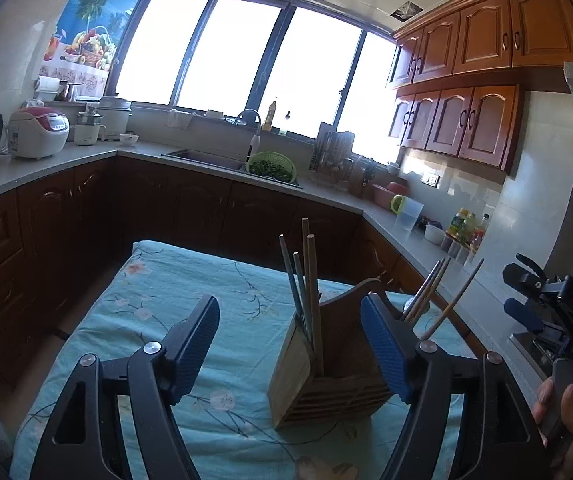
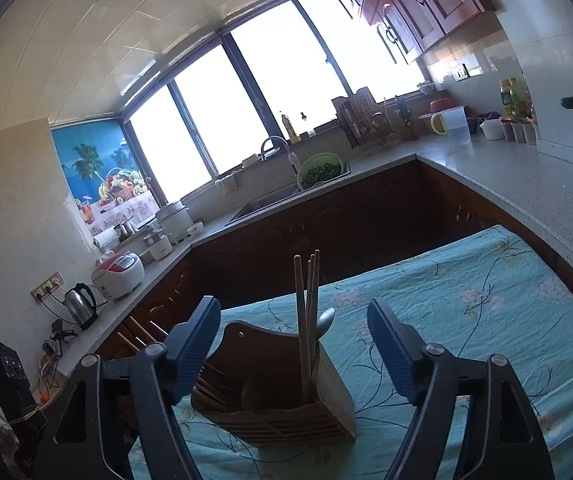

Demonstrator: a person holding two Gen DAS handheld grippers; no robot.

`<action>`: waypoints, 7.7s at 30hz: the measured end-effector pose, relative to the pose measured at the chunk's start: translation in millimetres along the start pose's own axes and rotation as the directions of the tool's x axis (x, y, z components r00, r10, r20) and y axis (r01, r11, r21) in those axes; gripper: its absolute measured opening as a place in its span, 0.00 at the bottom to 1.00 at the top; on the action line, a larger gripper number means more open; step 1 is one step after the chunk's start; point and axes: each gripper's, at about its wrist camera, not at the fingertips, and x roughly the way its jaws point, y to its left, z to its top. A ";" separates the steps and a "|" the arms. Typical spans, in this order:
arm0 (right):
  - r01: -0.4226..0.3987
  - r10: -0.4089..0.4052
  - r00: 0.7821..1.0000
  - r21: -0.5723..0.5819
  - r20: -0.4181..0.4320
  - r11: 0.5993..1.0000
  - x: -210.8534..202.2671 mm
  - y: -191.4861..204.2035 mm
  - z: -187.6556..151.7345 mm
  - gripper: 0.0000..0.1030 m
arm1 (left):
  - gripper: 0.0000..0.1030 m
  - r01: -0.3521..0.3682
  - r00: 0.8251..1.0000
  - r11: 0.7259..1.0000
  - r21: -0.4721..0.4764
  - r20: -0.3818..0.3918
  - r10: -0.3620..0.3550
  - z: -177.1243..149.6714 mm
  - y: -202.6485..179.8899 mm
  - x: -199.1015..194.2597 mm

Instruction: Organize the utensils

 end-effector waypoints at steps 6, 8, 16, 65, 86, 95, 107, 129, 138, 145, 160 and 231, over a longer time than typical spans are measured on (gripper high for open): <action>-0.001 0.000 0.999 -0.014 -0.048 1.000 -24.4 0.8 -46.5 0.98 | 0.77 -0.015 0.998 1.000 -0.011 -0.069 0.014 -42.6 7.8 -33.9; -0.003 0.001 0.997 -0.027 -0.079 1.000 -31.1 3.1 -63.7 0.98 | 0.77 -0.023 0.995 1.000 -0.020 -0.093 0.021 -53.5 11.9 -45.4; -0.006 0.002 0.990 -0.033 -0.139 0.999 -65.3 2.7 -112.4 0.98 | 0.78 -0.044 0.991 0.998 -0.038 -0.126 0.039 -71.0 24.0 -88.8; 0.212 -0.188 0.976 -0.268 0.113 0.940 -181.7 6.6 -190.2 1.00 | 0.99 -0.176 0.984 0.960 0.218 0.070 0.164 -154.2 -18.0 -221.1; 0.224 -0.203 0.974 -0.272 0.104 0.936 -183.3 3.9 -200.8 1.00 | 0.99 -0.192 0.981 0.948 0.254 0.058 0.183 -154.7 -26.0 -218.5; 0.225 -0.207 0.974 -0.271 0.093 0.936 -180.9 1.6 -199.8 1.00 | 0.99 -0.183 0.983 0.945 0.271 0.046 0.177 -157.8 -27.8 -217.5; 0.225 -0.205 0.974 -0.278 0.100 0.934 -181.1 2.5 -199.8 1.00 | 0.99 -0.169 0.985 0.949 0.267 0.028 0.168 -151.2 -31.8 -216.8; 0.218 -0.198 0.975 -0.288 0.096 0.932 -179.0 4.8 -201.0 1.00 | 0.99 -0.164 0.986 0.950 0.265 0.032 0.161 -153.4 -42.2 -217.0; 0.218 -0.198 0.975 -0.288 0.096 0.932 -178.9 5.1 -201.0 1.00 | 0.99 -0.163 0.986 0.950 0.267 0.030 0.161 -153.0 -43.5 -216.7; 0.217 -0.198 0.976 -0.288 0.096 0.933 -179.0 5.3 -201.1 1.00 | 0.99 -0.169 0.986 0.949 0.268 0.030 0.167 -152.8 -45.1 -216.4; 0.203 -0.183 0.978 -0.290 0.096 0.935 -179.1 5.3 -200.9 1.00 | 0.99 -0.164 0.986 0.949 0.271 0.032 0.162 -154.5 -47.8 -218.2; 0.175 -0.157 0.984 -0.274 0.086 0.946 -177.2 9.9 -189.7 1.00 | 0.99 -0.131 0.991 0.957 0.258 -0.003 0.136 -146.6 -52.3 -208.4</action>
